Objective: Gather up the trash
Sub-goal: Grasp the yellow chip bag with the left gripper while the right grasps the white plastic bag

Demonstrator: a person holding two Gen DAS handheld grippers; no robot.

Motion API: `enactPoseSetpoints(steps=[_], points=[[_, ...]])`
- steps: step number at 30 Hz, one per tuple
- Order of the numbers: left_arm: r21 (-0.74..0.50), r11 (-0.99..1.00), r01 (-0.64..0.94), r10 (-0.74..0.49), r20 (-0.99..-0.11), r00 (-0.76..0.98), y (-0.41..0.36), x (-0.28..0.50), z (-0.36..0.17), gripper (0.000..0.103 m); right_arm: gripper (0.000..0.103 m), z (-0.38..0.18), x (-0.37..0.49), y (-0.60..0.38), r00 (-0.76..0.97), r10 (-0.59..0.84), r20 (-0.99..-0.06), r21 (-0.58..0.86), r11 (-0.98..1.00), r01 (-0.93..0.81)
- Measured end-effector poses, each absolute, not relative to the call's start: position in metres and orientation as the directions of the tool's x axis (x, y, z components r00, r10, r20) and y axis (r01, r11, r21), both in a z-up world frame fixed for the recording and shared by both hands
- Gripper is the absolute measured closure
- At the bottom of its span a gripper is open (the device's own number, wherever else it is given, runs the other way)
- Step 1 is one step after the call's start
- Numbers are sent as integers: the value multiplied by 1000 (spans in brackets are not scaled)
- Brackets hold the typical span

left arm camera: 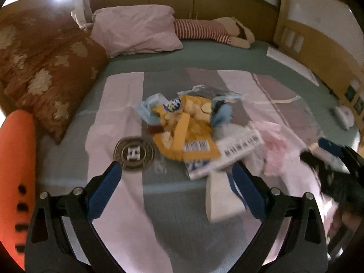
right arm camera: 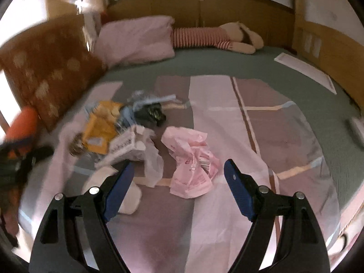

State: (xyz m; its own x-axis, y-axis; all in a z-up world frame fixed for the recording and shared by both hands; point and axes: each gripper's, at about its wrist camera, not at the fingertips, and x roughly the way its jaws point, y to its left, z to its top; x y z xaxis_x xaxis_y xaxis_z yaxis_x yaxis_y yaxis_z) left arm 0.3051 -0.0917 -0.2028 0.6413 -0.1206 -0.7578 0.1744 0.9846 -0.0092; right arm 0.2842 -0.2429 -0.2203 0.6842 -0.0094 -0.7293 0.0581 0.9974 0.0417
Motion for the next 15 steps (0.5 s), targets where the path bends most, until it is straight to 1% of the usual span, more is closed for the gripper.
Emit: enactPoseSetpoints(steps=[2,4,5,7,8,9,10,11,12,13,14,15], points=[[-6,986,168,-112,-770,629,-95,327,-212,9,23,-233,297,-236,669,5,-743,11,1000,6],[7,986,168,-97,-790,605,-99,351,-227,17,24,-245,306,-228,659,15,-752,-17,999,-43],[10,985,175,-97,-800,592,-101,360,-234,20,26,-251,312,-224,652,24,-758,-28,997,-69],[29,982,184,-82,-820,566,-104,378,-250,31,31,-264,325,-218,635,35,-772,-43,993,-106],[29,982,186,-81,-827,556,-104,384,-256,34,32,-268,330,-217,628,37,-778,-46,992,-116],[14,982,190,-94,-833,545,-104,389,-261,40,33,-274,338,-216,616,39,-787,-47,991,-123],[0,980,197,-109,-834,541,-104,393,-263,50,33,-279,342,-216,610,47,-791,-41,991,-129],[-5,979,203,-115,-835,538,-105,395,-265,56,34,-284,347,-214,608,65,-792,-29,989,-143],[0,977,213,-116,-839,532,-106,397,-267,65,36,-286,350,-211,608,75,-791,-28,987,-158],[-1,974,225,-124,-838,532,-107,397,-266,72,44,-289,353,-208,603,84,-793,-33,983,-180],[-9,973,231,-134,-835,534,-106,396,-265,84,60,-292,357,-204,589,98,-802,-29,979,-202],[-27,972,234,-151,-834,531,-103,395,-262,85,70,-294,360,-202,572,109,-813,-19,977,-213]])
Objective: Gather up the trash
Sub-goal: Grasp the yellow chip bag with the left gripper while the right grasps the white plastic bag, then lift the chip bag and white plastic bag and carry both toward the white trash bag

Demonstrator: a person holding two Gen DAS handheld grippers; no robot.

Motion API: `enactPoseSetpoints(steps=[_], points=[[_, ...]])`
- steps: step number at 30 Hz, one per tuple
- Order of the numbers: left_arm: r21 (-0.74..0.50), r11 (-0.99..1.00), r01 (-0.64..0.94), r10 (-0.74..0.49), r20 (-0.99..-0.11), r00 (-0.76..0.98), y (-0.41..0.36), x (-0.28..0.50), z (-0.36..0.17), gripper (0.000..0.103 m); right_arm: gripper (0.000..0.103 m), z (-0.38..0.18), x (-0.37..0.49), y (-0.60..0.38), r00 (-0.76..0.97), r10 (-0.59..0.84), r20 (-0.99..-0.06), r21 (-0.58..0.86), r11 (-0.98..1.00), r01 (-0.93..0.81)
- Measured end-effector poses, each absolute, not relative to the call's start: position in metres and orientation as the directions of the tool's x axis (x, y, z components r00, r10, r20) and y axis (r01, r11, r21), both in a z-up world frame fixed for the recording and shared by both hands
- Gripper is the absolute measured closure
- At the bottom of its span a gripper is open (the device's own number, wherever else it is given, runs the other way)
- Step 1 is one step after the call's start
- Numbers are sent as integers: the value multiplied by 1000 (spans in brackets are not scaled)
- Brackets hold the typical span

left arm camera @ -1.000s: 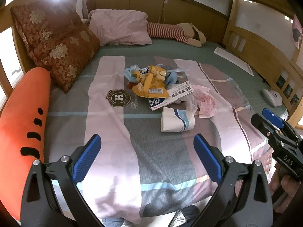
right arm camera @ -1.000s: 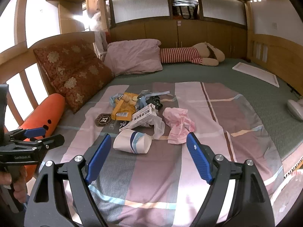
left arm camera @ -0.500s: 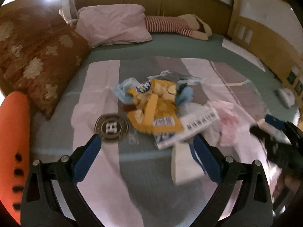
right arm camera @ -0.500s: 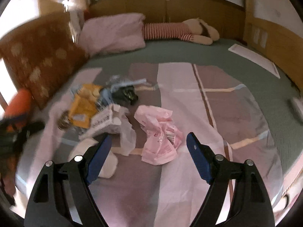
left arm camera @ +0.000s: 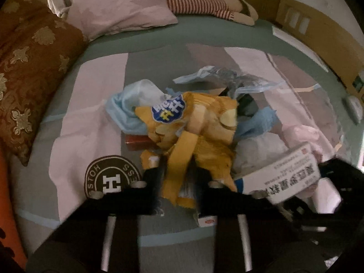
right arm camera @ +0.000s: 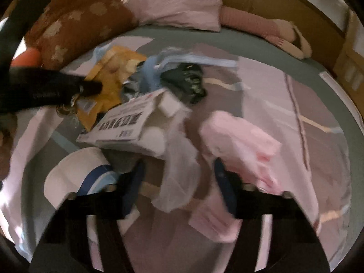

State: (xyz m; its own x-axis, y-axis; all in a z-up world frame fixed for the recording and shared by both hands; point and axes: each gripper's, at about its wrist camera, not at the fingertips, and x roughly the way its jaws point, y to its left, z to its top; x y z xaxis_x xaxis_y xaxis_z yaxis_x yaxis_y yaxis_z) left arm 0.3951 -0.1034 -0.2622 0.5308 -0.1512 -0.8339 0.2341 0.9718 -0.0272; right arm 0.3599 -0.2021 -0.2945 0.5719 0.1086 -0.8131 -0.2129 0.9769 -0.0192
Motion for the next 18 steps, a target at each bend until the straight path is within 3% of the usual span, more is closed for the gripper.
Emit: enactPoseSetpoints(steps=[1,2,10,18], points=[[-48,970,238,-171,-834,525,-101,393,-260,87,93,-294,360,-203,566,102,-818,-18,979,-202],[-61,968,245,-185,-831,524,-100,390,-256,88,100,-291,360,-205,567,102,-818,-8,982,-189],[-115,968,222,-234,-728,645,-71,336,-177,90,100,-206,313,-237,738,145,-659,114,989,-93],[-126,969,212,-243,-628,740,-58,240,-114,90,100,-137,228,-240,852,188,-489,156,980,-126]])
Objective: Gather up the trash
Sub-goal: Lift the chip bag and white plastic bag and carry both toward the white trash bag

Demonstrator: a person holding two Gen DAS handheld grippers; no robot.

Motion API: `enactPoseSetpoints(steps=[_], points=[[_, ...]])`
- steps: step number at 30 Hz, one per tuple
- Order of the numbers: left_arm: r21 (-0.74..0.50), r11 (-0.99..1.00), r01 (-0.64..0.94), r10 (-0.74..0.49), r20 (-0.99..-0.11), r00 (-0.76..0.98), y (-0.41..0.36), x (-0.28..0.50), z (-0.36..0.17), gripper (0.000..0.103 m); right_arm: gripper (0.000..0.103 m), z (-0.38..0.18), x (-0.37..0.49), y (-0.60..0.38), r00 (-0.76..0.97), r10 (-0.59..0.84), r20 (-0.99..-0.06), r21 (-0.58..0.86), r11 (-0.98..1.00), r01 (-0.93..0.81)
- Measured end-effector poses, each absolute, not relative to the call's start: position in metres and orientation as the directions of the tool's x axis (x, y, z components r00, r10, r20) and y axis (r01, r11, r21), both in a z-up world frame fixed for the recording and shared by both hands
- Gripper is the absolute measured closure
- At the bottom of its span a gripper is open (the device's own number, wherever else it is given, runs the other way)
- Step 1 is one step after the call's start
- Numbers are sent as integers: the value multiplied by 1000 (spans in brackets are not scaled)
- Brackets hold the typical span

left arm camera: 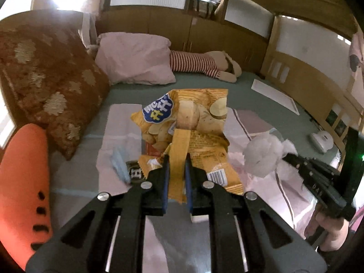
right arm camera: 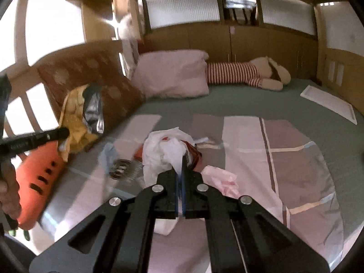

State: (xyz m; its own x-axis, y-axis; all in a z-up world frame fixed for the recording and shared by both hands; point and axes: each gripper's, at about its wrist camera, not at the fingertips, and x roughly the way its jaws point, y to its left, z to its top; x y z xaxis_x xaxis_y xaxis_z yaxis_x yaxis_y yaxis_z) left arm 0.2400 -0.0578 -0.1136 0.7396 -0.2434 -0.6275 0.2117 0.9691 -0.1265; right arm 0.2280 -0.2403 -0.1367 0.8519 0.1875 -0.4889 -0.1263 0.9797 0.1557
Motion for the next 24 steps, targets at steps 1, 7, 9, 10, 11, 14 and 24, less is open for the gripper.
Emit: enactPoseSetpoints(steps=[1,7,9,10,11,14,24], points=[[-116,971,208,-234,-624,745,-58,229,-114,90,100,-135,215,-236,859,187,-477,152,980,-129],[-96,979,182,-200,-647,736,-50,191,-133,90,100,-144,187,-224,855,191,-482,152,979,-134],[-112,977,179,-208,-648,732,-47,187,-136,90,100,-148,188,-221,853,183,-489,137,982,-132],[-109,978,180,-207,-648,733,-47,186,-137,90,100,-148,188,-220,854,178,-489,126,983,-132],[-102,978,181,-204,-648,734,-47,185,-137,90,100,-148,188,-218,856,170,-488,114,985,-131],[-96,980,176,-194,-668,718,-48,187,-144,90,100,-152,189,-216,848,175,-500,123,984,-131],[-86,980,182,-191,-681,707,-54,191,-150,90,100,-158,189,-217,842,180,-508,133,983,-130]])
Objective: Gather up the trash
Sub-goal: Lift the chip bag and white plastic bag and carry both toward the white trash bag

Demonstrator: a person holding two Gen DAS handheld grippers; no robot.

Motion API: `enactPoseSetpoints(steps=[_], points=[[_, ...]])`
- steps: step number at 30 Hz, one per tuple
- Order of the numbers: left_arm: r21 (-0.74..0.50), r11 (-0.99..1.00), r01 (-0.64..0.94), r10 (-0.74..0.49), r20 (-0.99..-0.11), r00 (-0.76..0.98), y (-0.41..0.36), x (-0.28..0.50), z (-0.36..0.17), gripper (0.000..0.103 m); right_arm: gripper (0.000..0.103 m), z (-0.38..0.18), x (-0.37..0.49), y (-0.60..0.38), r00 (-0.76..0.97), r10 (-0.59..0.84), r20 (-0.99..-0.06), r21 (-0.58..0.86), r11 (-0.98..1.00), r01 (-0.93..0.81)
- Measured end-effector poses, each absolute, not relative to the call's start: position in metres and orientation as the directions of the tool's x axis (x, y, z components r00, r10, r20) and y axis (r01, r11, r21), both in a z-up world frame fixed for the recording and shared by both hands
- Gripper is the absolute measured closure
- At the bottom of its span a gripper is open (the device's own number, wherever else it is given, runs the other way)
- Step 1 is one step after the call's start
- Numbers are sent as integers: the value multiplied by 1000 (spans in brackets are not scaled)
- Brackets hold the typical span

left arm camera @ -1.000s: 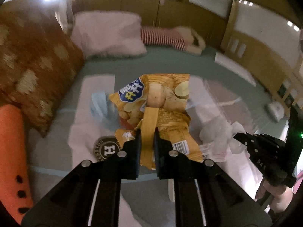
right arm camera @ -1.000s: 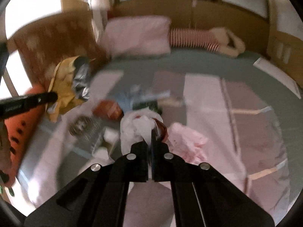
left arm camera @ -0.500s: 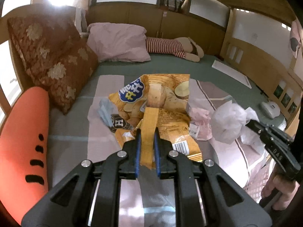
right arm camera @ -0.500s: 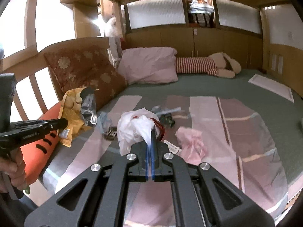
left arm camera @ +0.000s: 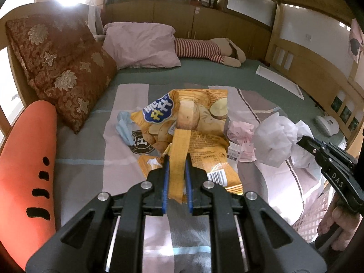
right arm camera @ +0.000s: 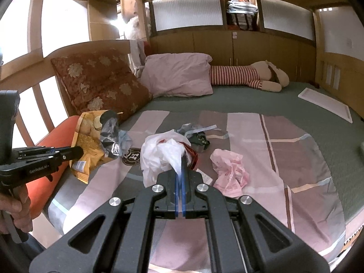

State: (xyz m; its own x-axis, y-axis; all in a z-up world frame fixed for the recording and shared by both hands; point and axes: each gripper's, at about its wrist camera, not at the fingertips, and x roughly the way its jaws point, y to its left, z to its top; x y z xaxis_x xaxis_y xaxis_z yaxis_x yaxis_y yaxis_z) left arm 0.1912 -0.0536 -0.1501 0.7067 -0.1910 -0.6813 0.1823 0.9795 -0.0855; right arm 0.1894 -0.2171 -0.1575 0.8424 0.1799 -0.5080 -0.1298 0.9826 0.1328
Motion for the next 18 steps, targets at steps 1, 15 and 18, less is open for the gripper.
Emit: enactPoseSetpoints(steps=[1,15,18], points=[[-84,980,182,-190,-683,705,-54,192,-150,90,100,-158,189,-217,842,181,-509,132,982,-132],[-78,980,181,-184,-691,699,-55,195,-151,90,100,-156,186,-218,844,182,-504,132,982,-133],[-77,980,181,-183,-691,699,-54,195,-152,90,100,-155,186,-218,845,182,-503,133,982,-132]])
